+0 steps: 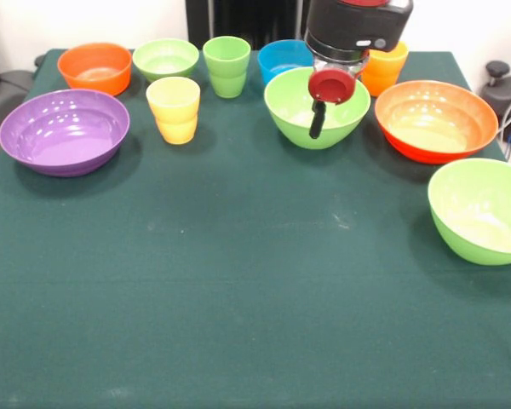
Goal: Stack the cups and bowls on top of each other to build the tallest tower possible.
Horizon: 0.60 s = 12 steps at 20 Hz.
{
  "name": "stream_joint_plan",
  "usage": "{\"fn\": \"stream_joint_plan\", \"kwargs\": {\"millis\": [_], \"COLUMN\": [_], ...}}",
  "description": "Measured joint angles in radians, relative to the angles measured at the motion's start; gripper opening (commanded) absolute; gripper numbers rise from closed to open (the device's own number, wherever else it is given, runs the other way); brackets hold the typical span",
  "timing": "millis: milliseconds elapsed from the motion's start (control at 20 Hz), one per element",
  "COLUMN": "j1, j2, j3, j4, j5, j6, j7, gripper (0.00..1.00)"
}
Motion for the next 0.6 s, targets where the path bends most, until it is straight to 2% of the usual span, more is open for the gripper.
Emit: {"fn": "stream_joint_plan", "kwargs": {"millis": [600], "j1": [0.021], "j2": [-0.021], "j3": [0.010], "j4": [0.047], "j5": [0.000], "j6": [-0.053], "j7": [0.000], "gripper": [1.00]}}
